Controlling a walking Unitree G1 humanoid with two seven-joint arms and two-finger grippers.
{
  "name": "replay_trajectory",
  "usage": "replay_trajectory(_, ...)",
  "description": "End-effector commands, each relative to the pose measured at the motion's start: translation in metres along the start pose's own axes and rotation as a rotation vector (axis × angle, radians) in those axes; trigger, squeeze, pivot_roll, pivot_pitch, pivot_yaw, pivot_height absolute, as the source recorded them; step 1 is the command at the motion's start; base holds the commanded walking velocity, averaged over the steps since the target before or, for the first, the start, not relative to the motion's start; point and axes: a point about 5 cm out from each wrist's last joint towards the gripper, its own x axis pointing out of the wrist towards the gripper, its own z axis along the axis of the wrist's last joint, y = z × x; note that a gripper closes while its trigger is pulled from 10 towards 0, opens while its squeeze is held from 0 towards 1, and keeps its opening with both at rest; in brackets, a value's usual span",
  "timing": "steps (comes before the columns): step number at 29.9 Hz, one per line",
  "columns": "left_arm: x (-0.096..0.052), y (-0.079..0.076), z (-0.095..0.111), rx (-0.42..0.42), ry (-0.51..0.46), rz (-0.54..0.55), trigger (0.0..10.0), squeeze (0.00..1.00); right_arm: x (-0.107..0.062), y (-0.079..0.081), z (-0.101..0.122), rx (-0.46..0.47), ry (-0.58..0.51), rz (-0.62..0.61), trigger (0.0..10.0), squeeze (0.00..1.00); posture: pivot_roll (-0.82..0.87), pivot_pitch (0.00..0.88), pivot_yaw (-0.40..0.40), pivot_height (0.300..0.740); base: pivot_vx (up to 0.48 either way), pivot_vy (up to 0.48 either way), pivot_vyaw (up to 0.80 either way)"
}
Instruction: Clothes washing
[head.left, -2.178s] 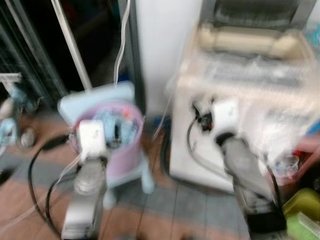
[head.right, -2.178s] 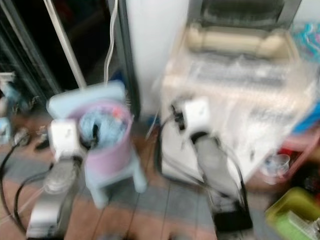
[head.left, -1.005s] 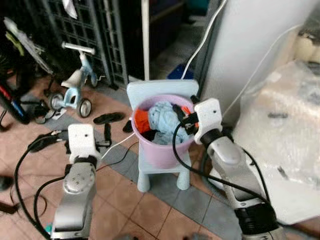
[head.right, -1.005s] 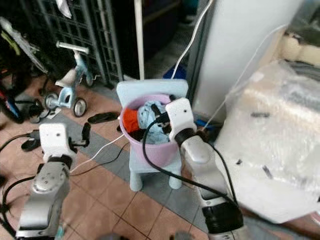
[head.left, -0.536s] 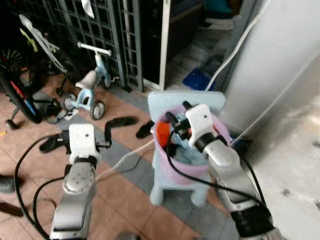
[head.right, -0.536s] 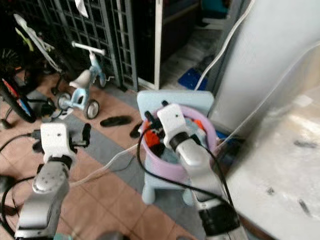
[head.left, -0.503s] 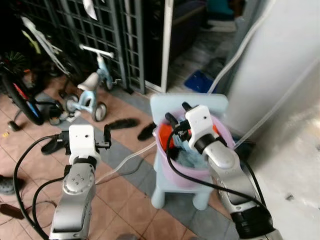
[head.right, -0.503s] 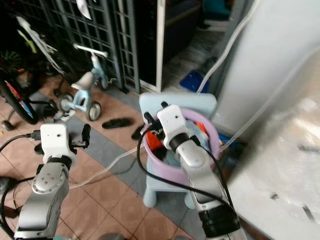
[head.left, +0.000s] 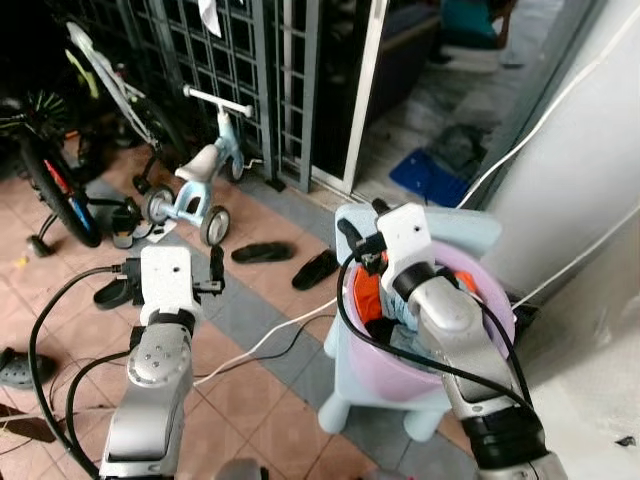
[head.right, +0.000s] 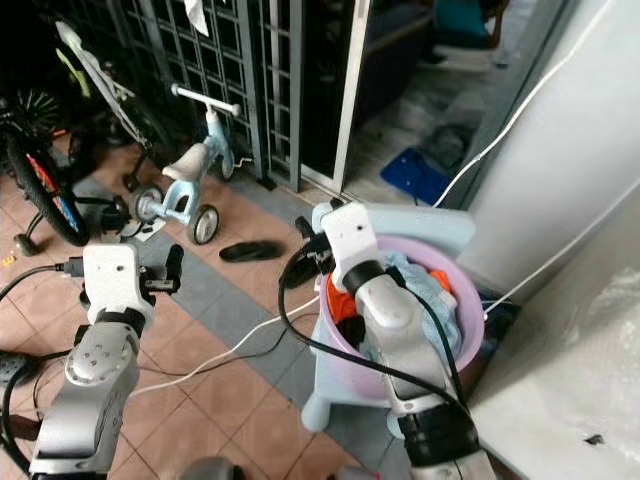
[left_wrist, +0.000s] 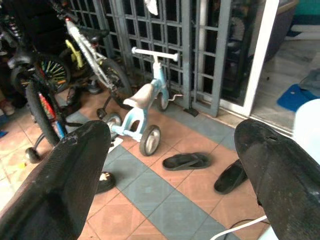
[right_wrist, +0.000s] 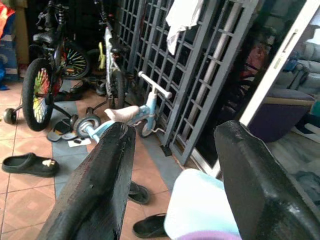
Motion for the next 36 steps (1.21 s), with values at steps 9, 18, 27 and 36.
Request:
replay_trajectory(9, 0.0, -0.005, 0.003, -0.005, -0.01, -0.014, 10.0, 0.0, -0.003, -0.007, -0.004, 0.006, 0.024, -0.023, 10.0, 0.0, -0.03, 0.0, 0.0, 0.74, 0.0, -0.472, 0.0)
replay_trajectory(18, 0.0, -0.003, 0.004, -0.003, -0.023, 0.021, 10.0, 0.0, -0.007, -0.003, -0.012, 0.017, 0.033, 0.018, 10.0, 0.0, -0.03, 0.0, 0.0, 0.74, 0.0, -0.23, 0.0)
replay_trajectory(27, 0.0, 0.003, 0.003, -0.017, -0.017, 0.041, 10.0, 0.0, -0.011, 0.004, -0.019, 0.036, 0.054, 0.039, 10.0, 0.0, -0.03, 0.0, 0.001, 0.74, 0.0, 0.0, 0.0)
replay_trajectory(36, -0.001, 0.002, 0.002, -0.026, -0.014, 0.037, 10.0, 0.0, -0.011, 0.002, -0.022, 0.021, 0.062, 0.045, 10.0, 0.0, -0.03, 0.0, -0.002, 0.74, 0.0, 0.0, 0.0)
